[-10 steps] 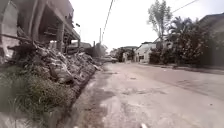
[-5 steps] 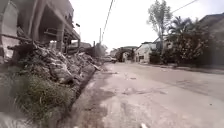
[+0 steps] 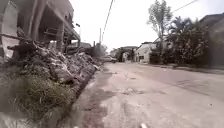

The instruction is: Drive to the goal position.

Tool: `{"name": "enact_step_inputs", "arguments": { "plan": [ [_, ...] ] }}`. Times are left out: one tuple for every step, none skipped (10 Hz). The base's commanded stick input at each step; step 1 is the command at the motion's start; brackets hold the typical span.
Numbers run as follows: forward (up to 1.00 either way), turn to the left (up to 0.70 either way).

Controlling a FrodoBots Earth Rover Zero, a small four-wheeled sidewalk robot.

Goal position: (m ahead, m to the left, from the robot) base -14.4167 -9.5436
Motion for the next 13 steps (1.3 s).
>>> {"name": "enact_step_inputs", "arguments": {
  "plan": [
    [0.04,0.00],
    [0.04,0.00],
    [0.04,0.00],
    [0.05,0.00],
    [0.04,0.00],
    [0.05,0.00],
    [0.05,0.00],
    [0.04,0.00],
    [0.05,0.00],
    [0.04,0.00],
    [0.04,0.00],
    [0.04,0.00],
    [0.04,0.00]
  ]
}}
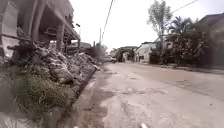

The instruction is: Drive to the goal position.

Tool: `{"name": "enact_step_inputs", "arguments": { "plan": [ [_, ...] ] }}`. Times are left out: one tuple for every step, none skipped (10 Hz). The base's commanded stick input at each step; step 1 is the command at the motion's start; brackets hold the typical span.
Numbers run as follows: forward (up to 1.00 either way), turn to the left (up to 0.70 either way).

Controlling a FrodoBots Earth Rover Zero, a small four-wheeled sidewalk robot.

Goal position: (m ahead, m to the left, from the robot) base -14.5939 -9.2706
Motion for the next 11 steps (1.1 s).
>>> {"name": "enact_step_inputs", "arguments": {
  "plan": [
    [0.04,0.00],
    [0.05,0.00],
    [0.04,0.00],
    [0.04,0.00],
    [0.04,0.00],
    [0.04,0.00],
    [0.04,0.00],
    [0.04,0.00],
    [0.05,0.00],
    [0.05,0.00],
    [0.04,0.00]
  ]
}}
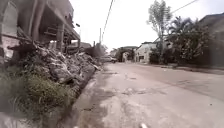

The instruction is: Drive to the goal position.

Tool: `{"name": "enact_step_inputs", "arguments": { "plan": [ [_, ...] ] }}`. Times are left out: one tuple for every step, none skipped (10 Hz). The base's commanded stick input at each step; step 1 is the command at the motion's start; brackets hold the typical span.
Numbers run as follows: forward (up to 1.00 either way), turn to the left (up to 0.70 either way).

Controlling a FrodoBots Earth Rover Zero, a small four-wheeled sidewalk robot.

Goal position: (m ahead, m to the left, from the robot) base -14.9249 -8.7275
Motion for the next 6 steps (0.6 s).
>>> {"name": "enact_step_inputs", "arguments": {
  "plan": [
    [0.04,0.00],
    [0.04,0.00],
    [0.04,0.00],
    [0.04,0.00],
    [0.04,0.00],
    [0.04,0.00]
  ]
}}
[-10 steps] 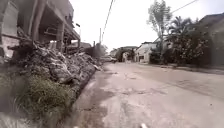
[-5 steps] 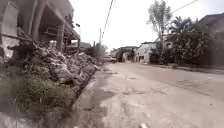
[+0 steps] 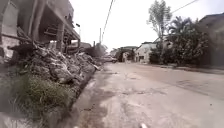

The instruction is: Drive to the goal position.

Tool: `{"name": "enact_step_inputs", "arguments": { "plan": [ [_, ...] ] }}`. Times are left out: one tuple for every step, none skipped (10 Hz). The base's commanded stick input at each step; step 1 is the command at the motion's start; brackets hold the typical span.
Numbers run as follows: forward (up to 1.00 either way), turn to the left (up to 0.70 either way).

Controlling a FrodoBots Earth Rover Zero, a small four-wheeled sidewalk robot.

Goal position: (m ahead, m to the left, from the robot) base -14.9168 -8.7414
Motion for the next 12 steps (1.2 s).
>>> {"name": "enact_step_inputs", "arguments": {
  "plan": [
    [0.04,0.00],
    [0.05,0.00],
    [0.04,0.00],
    [0.04,0.00],
    [0.04,0.00],
    [0.04,0.00],
    [0.05,0.00],
    [0.05,0.00],
    [0.04,0.00],
    [0.04,0.00],
    [0.04,0.00],
    [0.04,0.00]
  ]
}}
